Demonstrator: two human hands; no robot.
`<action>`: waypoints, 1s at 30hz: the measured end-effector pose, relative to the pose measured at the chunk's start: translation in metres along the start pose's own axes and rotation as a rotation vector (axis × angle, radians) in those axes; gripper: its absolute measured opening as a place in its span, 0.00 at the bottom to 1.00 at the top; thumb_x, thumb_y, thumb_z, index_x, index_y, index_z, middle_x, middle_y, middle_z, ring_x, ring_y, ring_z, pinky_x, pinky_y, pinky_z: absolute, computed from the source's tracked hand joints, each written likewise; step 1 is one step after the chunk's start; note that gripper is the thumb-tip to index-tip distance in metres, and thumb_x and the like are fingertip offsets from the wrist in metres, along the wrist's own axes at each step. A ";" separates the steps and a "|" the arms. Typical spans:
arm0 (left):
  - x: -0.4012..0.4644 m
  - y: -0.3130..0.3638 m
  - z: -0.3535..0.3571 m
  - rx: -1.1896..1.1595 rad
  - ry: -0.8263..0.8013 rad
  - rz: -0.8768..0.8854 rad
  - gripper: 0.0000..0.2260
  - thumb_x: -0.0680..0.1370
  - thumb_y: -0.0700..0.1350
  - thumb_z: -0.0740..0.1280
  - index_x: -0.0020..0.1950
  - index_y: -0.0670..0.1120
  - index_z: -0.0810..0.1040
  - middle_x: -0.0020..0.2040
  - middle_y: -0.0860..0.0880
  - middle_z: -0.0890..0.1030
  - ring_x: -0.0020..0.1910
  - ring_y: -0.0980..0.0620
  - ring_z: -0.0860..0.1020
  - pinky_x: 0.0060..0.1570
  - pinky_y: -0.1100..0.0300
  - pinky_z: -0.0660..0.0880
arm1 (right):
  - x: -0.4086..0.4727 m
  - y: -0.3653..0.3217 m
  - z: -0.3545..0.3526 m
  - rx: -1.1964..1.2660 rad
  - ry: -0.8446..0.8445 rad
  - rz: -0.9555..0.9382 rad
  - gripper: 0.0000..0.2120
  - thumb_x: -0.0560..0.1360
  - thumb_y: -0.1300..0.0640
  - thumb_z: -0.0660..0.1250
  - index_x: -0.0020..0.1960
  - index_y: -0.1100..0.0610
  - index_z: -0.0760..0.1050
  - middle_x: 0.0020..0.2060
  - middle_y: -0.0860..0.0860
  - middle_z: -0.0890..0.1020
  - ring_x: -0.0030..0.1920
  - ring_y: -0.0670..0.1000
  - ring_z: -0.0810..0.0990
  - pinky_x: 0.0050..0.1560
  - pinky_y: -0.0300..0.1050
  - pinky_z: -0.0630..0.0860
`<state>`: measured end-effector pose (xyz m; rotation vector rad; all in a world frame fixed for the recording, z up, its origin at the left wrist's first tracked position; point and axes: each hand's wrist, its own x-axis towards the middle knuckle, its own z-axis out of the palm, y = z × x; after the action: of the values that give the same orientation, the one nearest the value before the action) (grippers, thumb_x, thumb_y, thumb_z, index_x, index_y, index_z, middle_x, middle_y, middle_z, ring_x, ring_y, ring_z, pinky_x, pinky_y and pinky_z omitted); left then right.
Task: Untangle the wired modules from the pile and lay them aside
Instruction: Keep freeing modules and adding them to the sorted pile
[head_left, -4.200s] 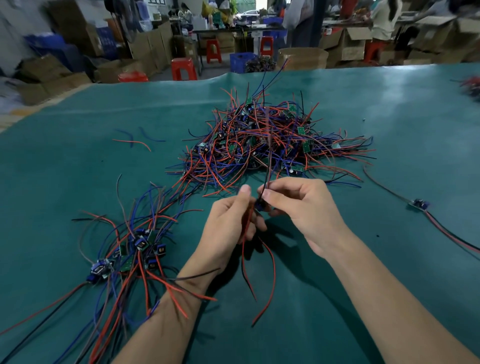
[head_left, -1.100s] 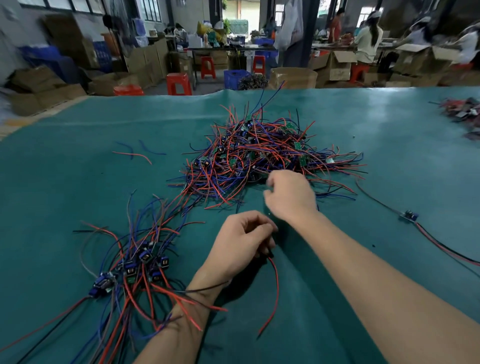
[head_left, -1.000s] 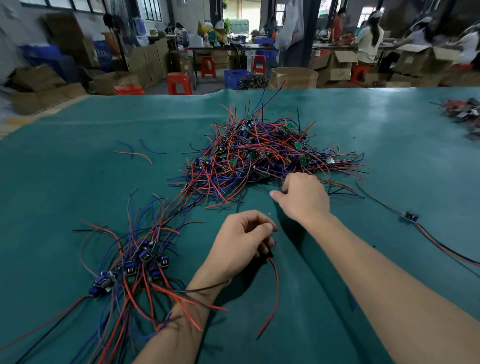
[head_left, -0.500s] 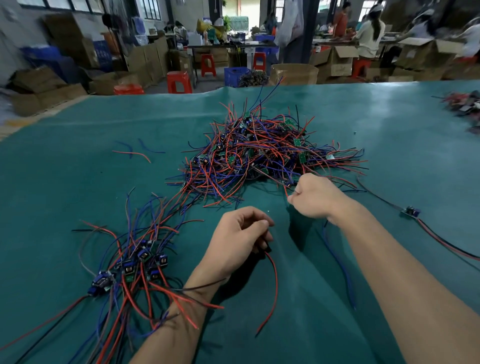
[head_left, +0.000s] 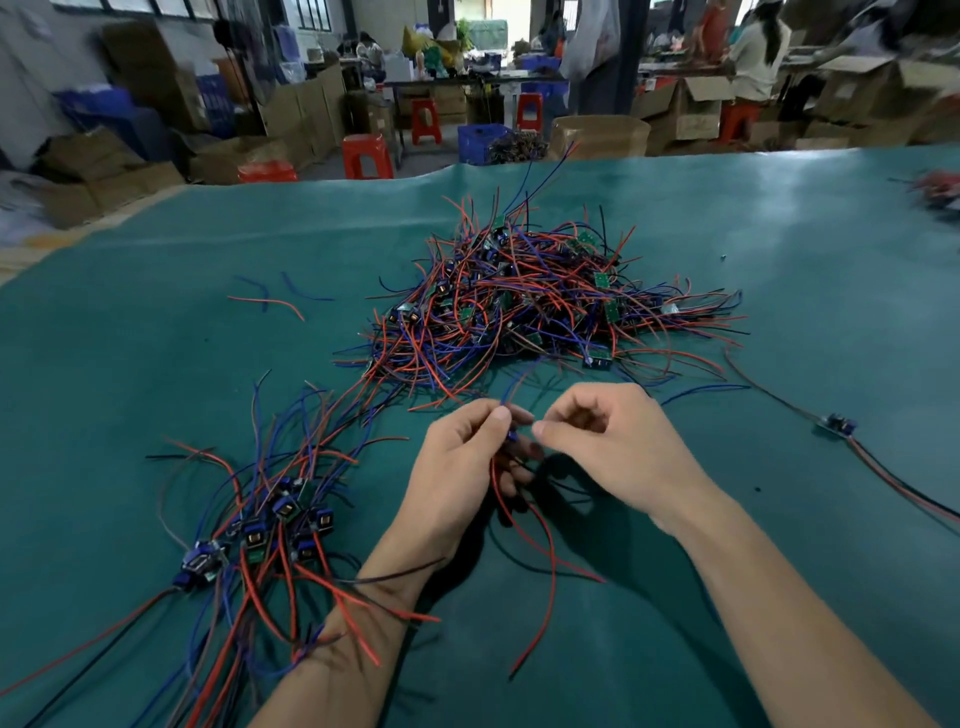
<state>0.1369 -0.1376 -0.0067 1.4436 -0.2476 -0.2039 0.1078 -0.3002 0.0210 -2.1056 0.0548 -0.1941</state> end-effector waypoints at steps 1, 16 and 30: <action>-0.001 0.001 0.000 -0.020 -0.007 0.009 0.12 0.85 0.41 0.58 0.52 0.40 0.79 0.32 0.47 0.80 0.25 0.55 0.75 0.23 0.66 0.70 | 0.001 0.001 -0.001 -0.050 0.056 -0.019 0.07 0.72 0.50 0.77 0.38 0.51 0.83 0.31 0.46 0.84 0.31 0.44 0.76 0.39 0.43 0.74; -0.004 0.006 0.003 0.012 -0.034 0.064 0.12 0.86 0.44 0.54 0.59 0.40 0.73 0.23 0.52 0.67 0.19 0.59 0.62 0.21 0.70 0.59 | -0.001 -0.001 0.015 0.447 -0.027 0.155 0.08 0.77 0.52 0.74 0.43 0.56 0.84 0.32 0.49 0.80 0.31 0.49 0.76 0.25 0.42 0.68; -0.005 0.004 0.000 0.007 -0.123 0.015 0.05 0.82 0.39 0.64 0.52 0.44 0.79 0.32 0.51 0.81 0.26 0.57 0.72 0.27 0.69 0.66 | 0.006 0.007 0.014 0.509 0.260 0.052 0.07 0.73 0.59 0.78 0.36 0.55 0.86 0.30 0.49 0.82 0.27 0.47 0.77 0.26 0.39 0.72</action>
<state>0.1324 -0.1355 -0.0031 1.4374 -0.3596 -0.2806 0.1164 -0.2929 0.0085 -1.5621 0.1942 -0.4050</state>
